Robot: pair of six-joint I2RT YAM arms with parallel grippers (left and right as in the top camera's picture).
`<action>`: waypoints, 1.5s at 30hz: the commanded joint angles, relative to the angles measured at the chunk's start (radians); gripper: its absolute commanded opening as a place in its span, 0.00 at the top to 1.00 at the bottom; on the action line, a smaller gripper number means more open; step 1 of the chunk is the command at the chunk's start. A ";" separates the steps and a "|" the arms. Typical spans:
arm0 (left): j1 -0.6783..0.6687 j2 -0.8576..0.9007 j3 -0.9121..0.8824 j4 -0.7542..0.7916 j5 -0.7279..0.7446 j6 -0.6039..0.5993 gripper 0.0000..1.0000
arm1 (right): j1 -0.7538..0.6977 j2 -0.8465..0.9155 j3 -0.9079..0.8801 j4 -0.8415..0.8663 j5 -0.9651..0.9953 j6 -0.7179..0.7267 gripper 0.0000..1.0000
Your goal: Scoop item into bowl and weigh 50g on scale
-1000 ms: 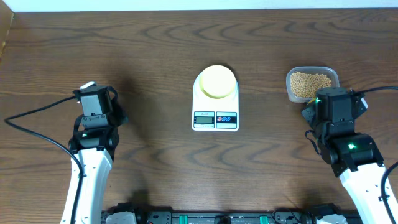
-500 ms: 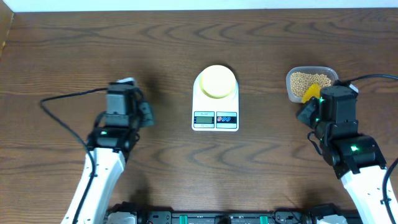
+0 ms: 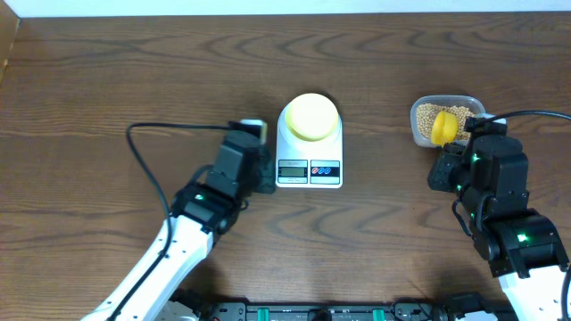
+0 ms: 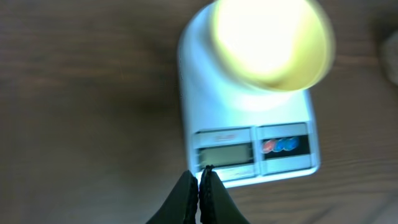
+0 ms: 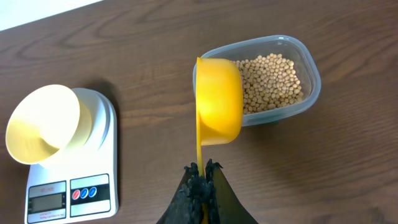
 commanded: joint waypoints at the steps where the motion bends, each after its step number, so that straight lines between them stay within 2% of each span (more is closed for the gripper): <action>1: -0.090 0.082 -0.023 0.078 -0.005 -0.035 0.93 | -0.004 -0.007 0.013 0.003 -0.009 -0.031 0.99; 9: -0.153 0.331 -0.023 0.278 -0.012 -0.035 0.92 | -0.004 -0.007 0.013 0.003 0.002 -0.049 0.99; 16: -0.192 0.456 -0.023 0.396 -0.013 -0.034 0.93 | -0.004 -0.007 0.013 0.006 0.007 -0.057 0.99; 39: -0.196 0.532 -0.023 0.502 -0.035 -0.012 0.93 | -0.004 0.031 0.013 0.016 0.037 -0.065 0.99; 45: -0.196 0.537 -0.023 0.491 -0.030 -0.012 0.93 | -0.004 0.031 0.013 0.017 0.037 -0.076 0.99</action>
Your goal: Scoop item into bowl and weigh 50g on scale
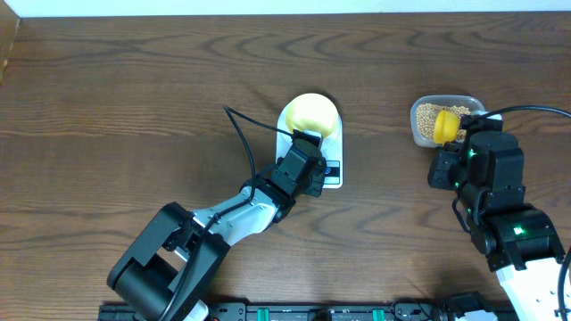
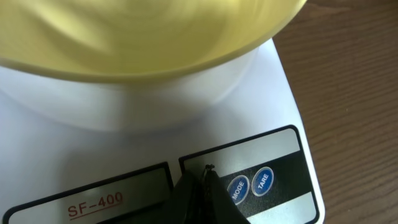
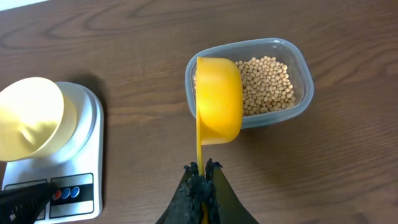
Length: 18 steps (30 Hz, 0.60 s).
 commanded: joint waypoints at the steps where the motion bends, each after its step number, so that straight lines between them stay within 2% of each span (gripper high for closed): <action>1: -0.002 0.021 -0.006 -0.019 -0.005 0.005 0.93 | -0.004 -0.001 0.013 0.003 0.012 -0.020 0.99; 18: -0.002 0.021 -0.006 -0.083 0.046 0.005 0.93 | -0.004 -0.001 0.013 0.003 0.011 -0.020 0.99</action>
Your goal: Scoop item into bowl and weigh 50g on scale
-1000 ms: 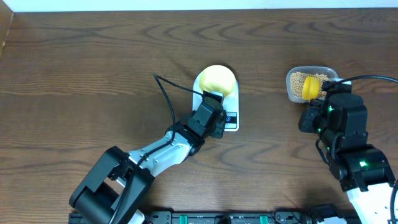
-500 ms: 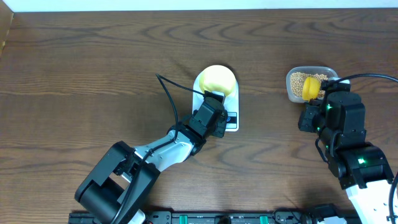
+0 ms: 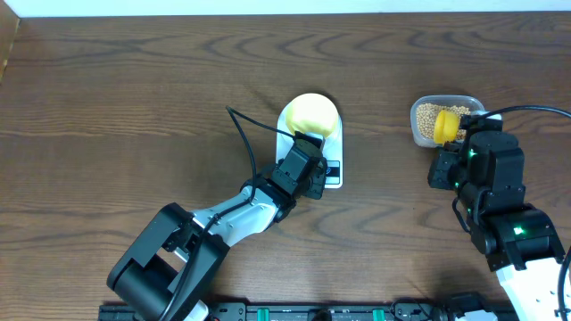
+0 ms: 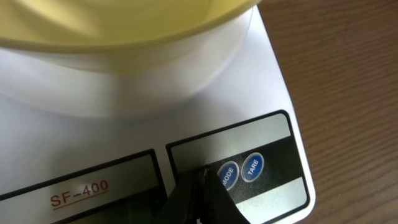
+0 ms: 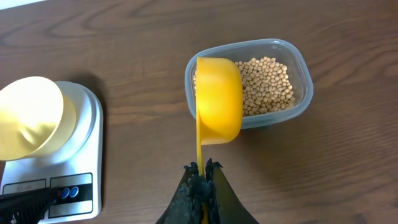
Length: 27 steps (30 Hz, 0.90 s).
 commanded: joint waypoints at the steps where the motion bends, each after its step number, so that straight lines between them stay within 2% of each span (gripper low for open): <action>1: 0.002 0.021 -0.012 -0.048 0.009 0.005 0.92 | -0.004 -0.001 0.013 0.003 0.011 -0.015 0.99; 7: 0.003 0.024 -0.012 -0.082 -0.010 0.005 0.93 | -0.004 -0.001 0.013 0.003 0.011 -0.015 0.99; 20: 0.003 0.071 -0.011 -0.035 -0.018 0.010 0.93 | -0.004 -0.001 0.013 0.004 0.011 -0.016 0.99; 27: 0.003 -0.134 -0.011 -0.155 -0.018 0.040 0.93 | -0.004 -0.001 0.013 0.003 0.011 -0.015 0.99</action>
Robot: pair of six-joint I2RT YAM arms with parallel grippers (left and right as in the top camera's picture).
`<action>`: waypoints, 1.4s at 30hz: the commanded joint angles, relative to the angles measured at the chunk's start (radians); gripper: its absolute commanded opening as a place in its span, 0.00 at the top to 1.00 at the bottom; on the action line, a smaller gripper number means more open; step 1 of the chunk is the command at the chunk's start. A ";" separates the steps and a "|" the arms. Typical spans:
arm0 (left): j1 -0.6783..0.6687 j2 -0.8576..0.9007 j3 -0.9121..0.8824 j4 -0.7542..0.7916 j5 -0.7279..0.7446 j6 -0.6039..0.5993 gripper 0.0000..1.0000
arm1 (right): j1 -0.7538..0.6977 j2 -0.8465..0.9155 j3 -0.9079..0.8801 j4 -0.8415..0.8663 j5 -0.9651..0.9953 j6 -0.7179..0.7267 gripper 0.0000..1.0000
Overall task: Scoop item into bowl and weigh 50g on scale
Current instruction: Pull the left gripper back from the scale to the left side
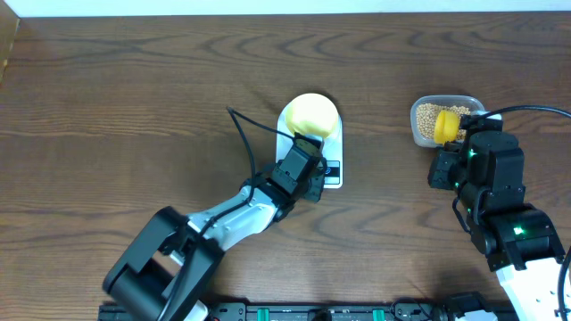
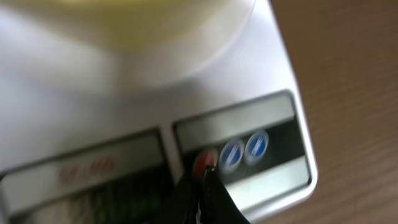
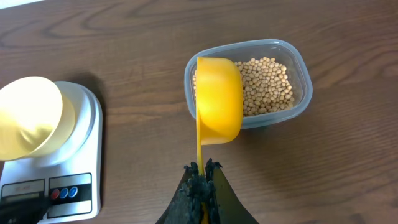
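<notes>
A white scale [image 1: 332, 135] stands at mid-table with an empty yellow bowl [image 1: 310, 114] on its platform. My left gripper [image 2: 204, 169] is shut with nothing in it. Its tips rest at the red button [image 2: 205, 160] on the scale's panel, left of two blue buttons [image 2: 244, 150]; this view is blurred. My right gripper [image 3: 202, 167] is shut on the handle of a yellow scoop [image 3: 219, 99]. The scoop's cup hangs over the left end of a clear container of soybeans [image 3: 273, 81].
The left arm's black cable [image 1: 254, 134] loops over the table to the left of the scale. The bean container [image 1: 426, 115] sits at the right, just beyond the right arm's wrist [image 1: 486, 165]. The table's far edge runs along the top.
The left gripper's shut tips have shifted slightly on the scale's panel, and the red button now shows at them. The left wrist view has turned blurred. The right gripper and scoop have not moved.
The shut left gripper first stood by the scale's front left corner. Then it was over the button panel, tips left of the MODE button, and it has stayed there with small shifts. The right gripper has held the scoop over the bean container throughout.
</notes>
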 commanded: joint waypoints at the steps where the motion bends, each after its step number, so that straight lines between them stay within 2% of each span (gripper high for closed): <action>1: 0.003 -0.140 -0.020 -0.082 -0.024 0.058 0.93 | -0.004 -0.001 0.013 0.003 0.008 -0.013 0.99; 5: 0.005 -0.301 -0.020 -0.201 -0.089 0.082 0.92 | -0.004 -0.001 0.013 0.003 0.009 -0.013 0.99; 6: 0.005 -0.326 -0.020 -0.219 -0.110 0.082 0.83 | -0.004 -0.001 0.013 0.003 0.008 -0.013 0.99; 7: 0.005 -0.360 -0.020 -0.249 -0.138 0.082 0.59 | -0.004 -0.001 0.013 0.003 0.008 -0.013 0.99; 8: 0.005 -0.391 -0.020 -0.285 -0.168 0.082 0.23 | -0.004 -0.001 0.013 0.003 0.008 -0.013 0.99; 9: 0.005 -0.406 -0.020 -0.305 -0.185 0.081 0.02 | -0.004 -0.001 0.013 0.003 0.008 -0.013 0.99; 12: 0.005 -0.436 -0.020 -0.401 -0.229 0.080 0.02 | -0.004 -0.001 0.013 0.003 0.008 -0.013 0.99; 15: 0.005 -0.432 -0.020 -0.422 -0.184 0.078 0.02 | -0.004 -0.001 0.013 0.003 0.008 -0.012 0.99; 20: 0.086 -0.479 0.030 -0.565 -0.157 0.346 0.02 | -0.004 -0.001 0.013 0.002 0.000 -0.013 0.99; 22: 0.179 -0.531 0.081 -0.644 -0.023 0.485 0.02 | -0.004 -0.001 0.013 0.002 0.001 -0.013 0.99; 28: 0.475 -0.631 0.179 -0.768 0.420 0.756 0.02 | -0.004 -0.001 0.013 0.002 0.000 -0.012 0.99; 32: 0.586 -0.644 0.179 -0.802 0.394 0.758 0.02 | -0.004 -0.001 0.013 0.002 -0.003 -0.012 0.99; 35: 0.606 -0.642 0.177 -0.826 0.434 0.756 0.02 | -0.004 -0.001 0.013 0.001 -0.003 -0.013 0.99; 38: 0.606 -0.650 0.182 -0.847 0.434 0.880 0.02 | -0.004 -0.001 0.013 0.002 -0.003 -0.012 0.99; 39: 0.606 -0.653 0.193 -0.884 0.434 0.961 0.02 | -0.004 -0.001 0.013 0.002 -0.003 -0.013 0.99; 42: 0.606 -0.652 0.253 -0.996 0.433 1.101 0.02 | -0.004 -0.001 0.013 0.002 -0.003 -0.012 0.99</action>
